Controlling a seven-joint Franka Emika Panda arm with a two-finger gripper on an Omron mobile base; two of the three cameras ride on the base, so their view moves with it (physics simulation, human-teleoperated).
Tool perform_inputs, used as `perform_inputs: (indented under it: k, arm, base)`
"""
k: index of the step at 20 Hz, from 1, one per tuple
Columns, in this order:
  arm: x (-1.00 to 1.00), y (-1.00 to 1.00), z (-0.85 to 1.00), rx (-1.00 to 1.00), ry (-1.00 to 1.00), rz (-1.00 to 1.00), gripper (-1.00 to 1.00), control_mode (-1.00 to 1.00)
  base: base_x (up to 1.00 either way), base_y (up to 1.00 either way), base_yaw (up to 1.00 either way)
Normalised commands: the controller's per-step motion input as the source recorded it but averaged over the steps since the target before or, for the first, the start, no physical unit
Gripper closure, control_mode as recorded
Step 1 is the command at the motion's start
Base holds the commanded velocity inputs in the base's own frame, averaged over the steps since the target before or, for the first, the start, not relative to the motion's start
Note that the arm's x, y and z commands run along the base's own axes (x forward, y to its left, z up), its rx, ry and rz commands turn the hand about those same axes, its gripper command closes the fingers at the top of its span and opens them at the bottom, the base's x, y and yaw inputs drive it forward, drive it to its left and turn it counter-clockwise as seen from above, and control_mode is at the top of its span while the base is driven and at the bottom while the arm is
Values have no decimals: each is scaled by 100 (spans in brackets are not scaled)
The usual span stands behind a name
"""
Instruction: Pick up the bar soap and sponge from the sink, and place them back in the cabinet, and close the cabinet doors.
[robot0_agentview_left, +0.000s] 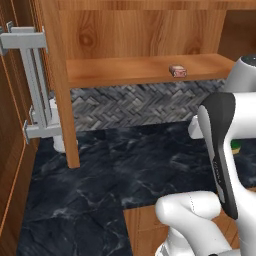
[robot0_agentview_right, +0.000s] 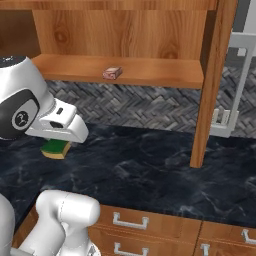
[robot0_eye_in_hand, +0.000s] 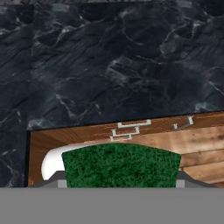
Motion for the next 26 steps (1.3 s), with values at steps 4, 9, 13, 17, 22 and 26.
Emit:
perform_inputs:
  k: [4,9,13,17,22,26]
  arm:
    - [0,0,0,0,0,0,100,100]
    - [0,0,0,0,0,0,100,100]
    - [0,0,0,0,0,0,100,100]
    - [0,0,0,0,0,0,100,100]
    - [0,0,0,0,0,0,100,100]
    - [0,0,0,0,0,0,100,100]
  base:
    - [6,0,0]
    - [23,-1,0]
    - [18,-15,0]
    - [19,-26,0]
    - [10,-35,0]
    - [11,-38,0]
